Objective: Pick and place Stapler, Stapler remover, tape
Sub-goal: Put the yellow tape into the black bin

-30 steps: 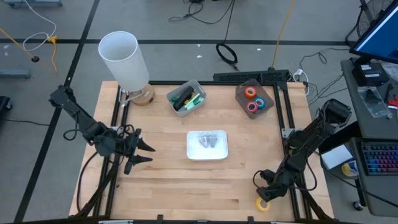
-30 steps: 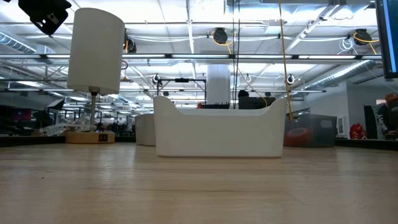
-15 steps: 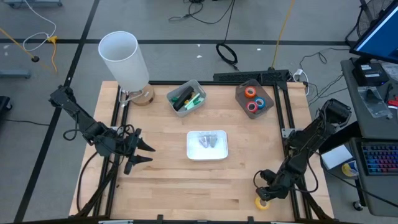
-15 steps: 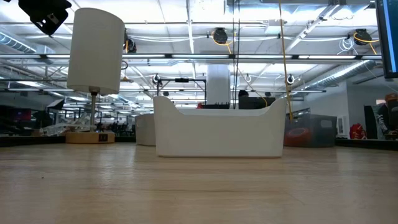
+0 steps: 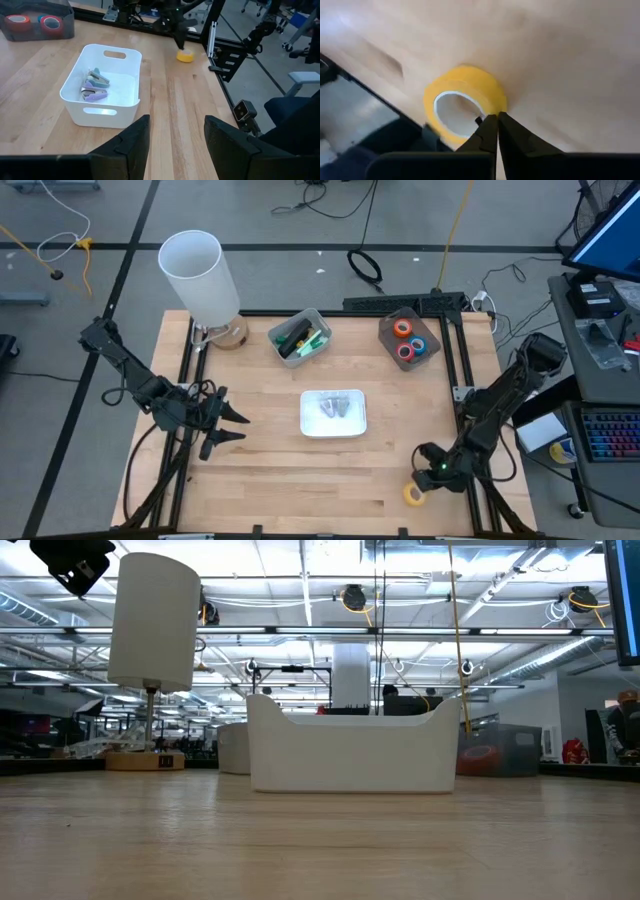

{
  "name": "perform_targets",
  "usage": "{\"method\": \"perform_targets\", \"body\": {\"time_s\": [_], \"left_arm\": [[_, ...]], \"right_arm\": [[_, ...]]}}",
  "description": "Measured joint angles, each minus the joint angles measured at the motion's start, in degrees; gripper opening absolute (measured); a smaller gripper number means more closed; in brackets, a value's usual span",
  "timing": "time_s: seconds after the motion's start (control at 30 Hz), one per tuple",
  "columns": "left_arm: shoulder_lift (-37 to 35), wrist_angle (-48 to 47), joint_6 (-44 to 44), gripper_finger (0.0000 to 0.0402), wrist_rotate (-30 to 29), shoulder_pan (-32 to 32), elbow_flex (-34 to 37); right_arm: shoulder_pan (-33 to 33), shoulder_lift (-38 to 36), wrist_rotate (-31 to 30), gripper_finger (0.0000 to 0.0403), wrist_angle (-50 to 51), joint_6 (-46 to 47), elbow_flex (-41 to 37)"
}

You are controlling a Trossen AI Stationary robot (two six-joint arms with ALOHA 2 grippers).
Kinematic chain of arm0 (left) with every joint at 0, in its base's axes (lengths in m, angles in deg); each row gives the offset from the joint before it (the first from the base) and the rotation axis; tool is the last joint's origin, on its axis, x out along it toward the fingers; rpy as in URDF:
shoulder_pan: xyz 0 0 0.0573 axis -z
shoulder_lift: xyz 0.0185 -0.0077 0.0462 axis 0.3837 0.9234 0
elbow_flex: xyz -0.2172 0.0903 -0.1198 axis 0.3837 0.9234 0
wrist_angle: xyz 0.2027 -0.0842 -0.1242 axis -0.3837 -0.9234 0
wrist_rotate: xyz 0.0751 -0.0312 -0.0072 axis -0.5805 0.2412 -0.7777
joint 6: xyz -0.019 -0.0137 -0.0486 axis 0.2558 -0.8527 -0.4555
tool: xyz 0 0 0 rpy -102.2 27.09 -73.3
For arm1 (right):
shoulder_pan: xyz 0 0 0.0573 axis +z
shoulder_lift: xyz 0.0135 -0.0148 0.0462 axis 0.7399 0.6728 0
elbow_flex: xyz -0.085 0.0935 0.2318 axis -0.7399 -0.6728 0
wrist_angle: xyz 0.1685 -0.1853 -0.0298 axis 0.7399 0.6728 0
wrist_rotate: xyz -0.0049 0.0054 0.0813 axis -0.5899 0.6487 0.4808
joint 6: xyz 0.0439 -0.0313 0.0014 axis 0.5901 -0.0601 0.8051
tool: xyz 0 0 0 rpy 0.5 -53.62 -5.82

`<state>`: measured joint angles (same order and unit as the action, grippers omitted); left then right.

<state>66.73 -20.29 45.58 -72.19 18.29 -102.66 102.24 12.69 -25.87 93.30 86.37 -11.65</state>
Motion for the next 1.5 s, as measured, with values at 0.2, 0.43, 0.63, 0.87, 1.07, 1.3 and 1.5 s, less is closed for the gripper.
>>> {"method": "perform_targets", "body": {"time_s": [0.2,0.43,0.63,0.87,1.07,1.3,1.5], "left_arm": [[0.0,0.0,0.2,0.0186,0.0,0.0,0.0],[0.0,0.0,0.2,0.0186,0.0,0.0,0.0],[0.0,0.0,0.4,0.0186,0.0,0.0,0.0],[0.0,0.0,0.7,0.0186,0.0,0.0,0.0],[0.0,-0.1,0.8,0.0186,0.0,0.0,0.0],[0.0,0.0,0.5,0.0186,0.0,0.0,0.0],[0.0,0.0,-1.6,0.0186,0.1,0.0,0.0]], "right_arm": [[-0.2,-5.9,-5.7,0.0002,7.5,0.4,-0.3],[-0.9,-11.7,-9.3,0.0002,12.3,0.2,-0.2],[-2.1,-13.8,-9.7,0.0001,12.1,-3.1,-0.2],[-2.1,-14.3,-11.4,0.0001,11.6,-5.1,-0.1],[-2.1,-15.9,-21.5,0.0,11.5,-7.9,-0.1],[-2.1,-21.0,-27.8,0.0,9.8,-20.7,0.0],[-2.1,-23.2,-27.1,0.0,9.6,-33.9,0.0]]}}
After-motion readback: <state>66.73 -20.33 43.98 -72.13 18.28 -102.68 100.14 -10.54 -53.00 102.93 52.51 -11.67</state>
